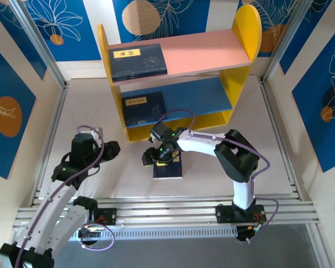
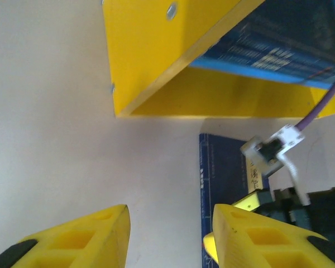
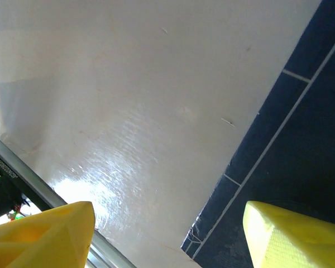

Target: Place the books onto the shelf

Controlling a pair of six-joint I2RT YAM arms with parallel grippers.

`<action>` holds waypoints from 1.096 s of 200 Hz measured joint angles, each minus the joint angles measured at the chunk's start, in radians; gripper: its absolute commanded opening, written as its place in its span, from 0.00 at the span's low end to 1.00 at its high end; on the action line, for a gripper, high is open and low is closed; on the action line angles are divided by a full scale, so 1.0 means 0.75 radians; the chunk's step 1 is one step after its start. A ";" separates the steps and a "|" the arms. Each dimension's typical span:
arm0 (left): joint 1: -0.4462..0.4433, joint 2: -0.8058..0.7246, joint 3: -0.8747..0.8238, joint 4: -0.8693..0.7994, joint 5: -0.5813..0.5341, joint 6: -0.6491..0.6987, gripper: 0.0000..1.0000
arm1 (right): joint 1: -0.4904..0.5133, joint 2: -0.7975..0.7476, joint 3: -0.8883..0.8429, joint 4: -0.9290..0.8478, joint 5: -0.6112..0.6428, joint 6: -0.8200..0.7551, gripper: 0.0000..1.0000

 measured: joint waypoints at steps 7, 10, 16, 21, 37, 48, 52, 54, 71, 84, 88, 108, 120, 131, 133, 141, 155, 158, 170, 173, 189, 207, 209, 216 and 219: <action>-0.002 0.001 -0.022 0.006 0.009 -0.016 0.44 | -0.004 -0.007 -0.001 -0.003 0.008 -0.001 0.71; -0.002 0.001 -0.031 0.010 0.012 -0.025 0.44 | -0.006 -0.013 -0.003 -0.003 0.013 -0.001 0.71; -0.006 0.001 -0.047 0.020 0.020 -0.038 0.44 | -0.009 -0.026 -0.008 -0.003 0.022 -0.002 0.71; -0.008 0.001 -0.057 0.032 0.024 -0.046 0.44 | -0.013 -0.044 -0.017 -0.002 0.031 -0.003 0.71; -0.022 0.006 -0.081 0.069 0.038 -0.076 0.44 | -0.040 -0.131 -0.067 -0.004 0.054 -0.009 0.72; -0.033 0.017 -0.091 0.091 0.043 -0.090 0.43 | -0.069 -0.203 -0.110 -0.009 0.068 -0.015 0.72; -0.038 0.023 -0.093 0.101 0.044 -0.096 0.43 | -0.083 -0.229 -0.125 -0.011 0.075 -0.016 0.72; -0.041 0.027 -0.093 0.105 0.045 -0.097 0.43 | -0.087 -0.238 -0.130 -0.012 0.076 -0.017 0.72; -0.074 0.063 -0.095 0.144 0.046 -0.109 0.43 | -0.146 -0.322 -0.184 -0.019 0.103 -0.028 0.72; -0.109 0.102 -0.095 0.178 0.046 -0.110 0.42 | -0.187 -0.363 -0.225 -0.019 0.120 -0.036 0.72; -0.121 0.113 -0.095 0.185 0.043 -0.110 0.42 | -0.199 -0.373 -0.238 -0.020 0.127 -0.038 0.72; -0.208 0.194 -0.094 0.228 0.020 -0.120 0.42 | -0.245 -0.411 -0.306 -0.027 0.156 -0.048 0.72; -0.272 0.249 -0.092 0.251 -0.003 -0.124 0.42 | -0.263 -0.428 -0.343 -0.033 0.176 -0.054 0.72; -0.328 0.299 -0.092 0.283 -0.020 -0.130 0.41 | -0.278 -0.440 -0.374 -0.034 0.193 -0.061 0.72; -0.338 0.308 -0.092 0.286 -0.022 -0.131 0.41 | -0.280 -0.444 -0.379 -0.034 0.195 -0.061 0.72; -0.375 0.342 -0.092 0.307 -0.037 -0.134 0.41 | -0.291 -0.455 -0.401 -0.034 0.208 -0.067 0.72; -0.435 0.392 -0.092 0.333 -0.063 -0.136 0.41 | -0.309 -0.473 -0.435 -0.034 0.222 -0.070 0.72; -0.448 0.402 -0.092 0.338 -0.069 -0.139 0.41 | -0.313 -0.475 -0.442 -0.033 0.226 -0.071 0.72; -0.485 0.425 -0.092 0.355 -0.098 -0.143 0.41 | -0.323 -0.484 -0.462 -0.031 0.240 -0.072 0.72; -0.492 0.429 -0.092 0.360 -0.102 -0.144 0.41 | -0.323 -0.485 -0.467 -0.031 0.244 -0.072 0.72; -0.526 0.439 -0.105 0.400 -0.135 -0.157 0.40 | -0.329 -0.488 -0.487 -0.025 0.252 -0.078 0.72; -0.565 0.440 -0.145 0.450 -0.169 -0.181 0.40 | -0.329 -0.488 -0.497 -0.019 0.259 -0.086 0.71; -0.569 0.440 -0.150 0.452 -0.174 -0.184 0.40 | -0.329 -0.488 -0.498 -0.018 0.260 -0.086 0.71; -0.583 0.443 -0.166 0.463 -0.187 -0.196 0.40 | -0.329 -0.487 -0.498 -0.012 0.262 -0.087 0.71; -0.592 0.445 -0.173 0.466 -0.192 -0.200 0.40 | -0.329 -0.487 -0.498 -0.009 0.264 -0.087 0.71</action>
